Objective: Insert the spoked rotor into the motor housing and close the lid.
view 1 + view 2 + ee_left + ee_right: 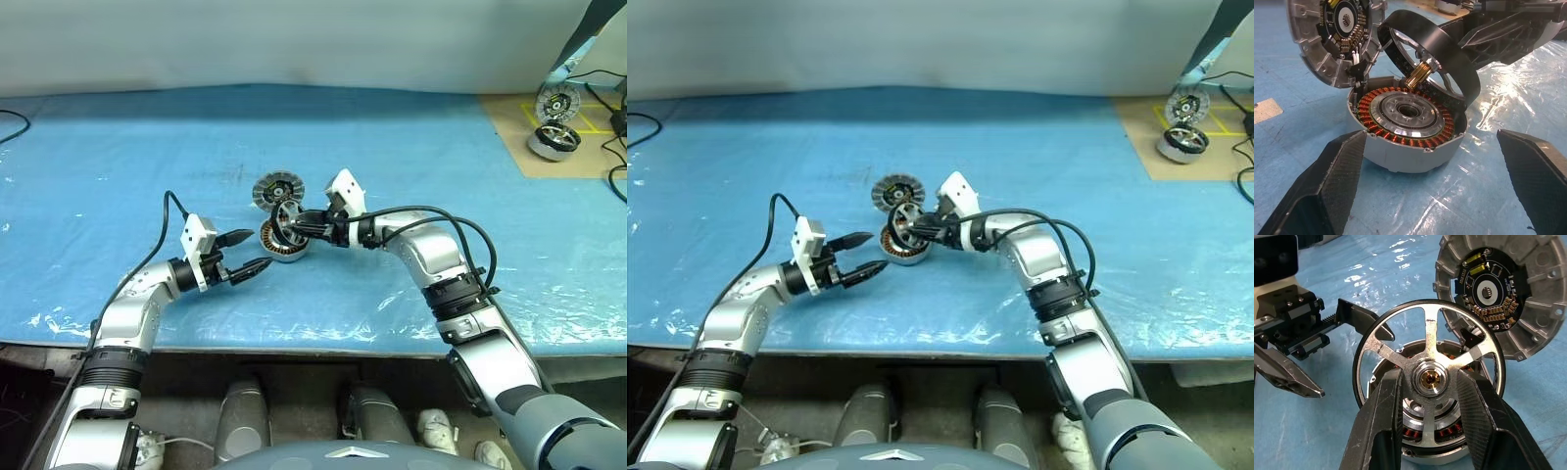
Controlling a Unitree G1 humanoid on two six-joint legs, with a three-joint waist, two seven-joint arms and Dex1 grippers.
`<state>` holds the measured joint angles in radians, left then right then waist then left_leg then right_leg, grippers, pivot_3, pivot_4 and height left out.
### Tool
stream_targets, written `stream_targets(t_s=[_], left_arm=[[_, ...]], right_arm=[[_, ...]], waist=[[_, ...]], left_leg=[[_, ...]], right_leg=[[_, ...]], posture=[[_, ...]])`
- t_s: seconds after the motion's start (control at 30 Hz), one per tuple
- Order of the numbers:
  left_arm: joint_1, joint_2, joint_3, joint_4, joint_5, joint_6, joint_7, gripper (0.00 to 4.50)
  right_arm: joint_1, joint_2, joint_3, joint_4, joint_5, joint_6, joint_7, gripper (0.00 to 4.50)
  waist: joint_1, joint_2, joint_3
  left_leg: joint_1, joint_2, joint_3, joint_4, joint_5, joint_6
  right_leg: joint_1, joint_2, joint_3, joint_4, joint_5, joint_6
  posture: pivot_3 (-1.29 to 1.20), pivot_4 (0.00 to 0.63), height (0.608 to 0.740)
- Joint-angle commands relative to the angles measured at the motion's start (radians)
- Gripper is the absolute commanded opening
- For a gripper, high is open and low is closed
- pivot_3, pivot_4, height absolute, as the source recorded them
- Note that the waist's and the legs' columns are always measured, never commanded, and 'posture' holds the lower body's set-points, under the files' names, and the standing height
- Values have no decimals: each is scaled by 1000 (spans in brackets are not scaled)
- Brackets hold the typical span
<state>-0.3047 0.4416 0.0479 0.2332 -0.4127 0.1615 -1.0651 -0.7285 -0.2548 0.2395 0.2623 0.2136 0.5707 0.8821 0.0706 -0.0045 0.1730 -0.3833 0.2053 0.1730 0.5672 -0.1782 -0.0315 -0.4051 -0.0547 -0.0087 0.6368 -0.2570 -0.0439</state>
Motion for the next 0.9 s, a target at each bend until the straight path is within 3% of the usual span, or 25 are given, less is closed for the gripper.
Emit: stream_targets(t_s=[0.03,0.17,0.63,0.77,0.9], left_arm=[[-14,-3,5,-15,-6,-10,0,4500],[-15,-4,6,-16,-4,-10,1,4500],[-5,3,12,-29,-8,0,3,4500],[-7,-1,8,-22,-3,-5,4,4500],[-10,-4,6,-14,0,-12,4,4500]], right_arm=[[-6,-14,25,-9,-28,-25,12,2029],[-3,-13,22,-33,-4,22,34,3206],[-54,23,-81,-60,66,45,20,3206],[-43,34,-39,-40,28,-9,19,2330],[-36,50,6,-4,-10,-44,14,910]], waist=[[0,0,0],[0,0,0],[-1,0,0],[-1,0,0],[-1,0,0]], left_leg=[[0,0,0,0,0,0],[0,0,0,0,0,0],[0,0,0,0,0,0],[0,0,0,0,0,0],[0,0,0,0,0,0]], right_leg=[[0,0,0,0,0,0],[0,0,0,0,-2,-3],[0,0,0,1,-2,-3],[0,0,0,1,-2,-3],[0,0,0,1,-2,-3]], posture=[[0,150,740],[0,150,740],[0,150,740],[0,150,740],[0,150,740]])
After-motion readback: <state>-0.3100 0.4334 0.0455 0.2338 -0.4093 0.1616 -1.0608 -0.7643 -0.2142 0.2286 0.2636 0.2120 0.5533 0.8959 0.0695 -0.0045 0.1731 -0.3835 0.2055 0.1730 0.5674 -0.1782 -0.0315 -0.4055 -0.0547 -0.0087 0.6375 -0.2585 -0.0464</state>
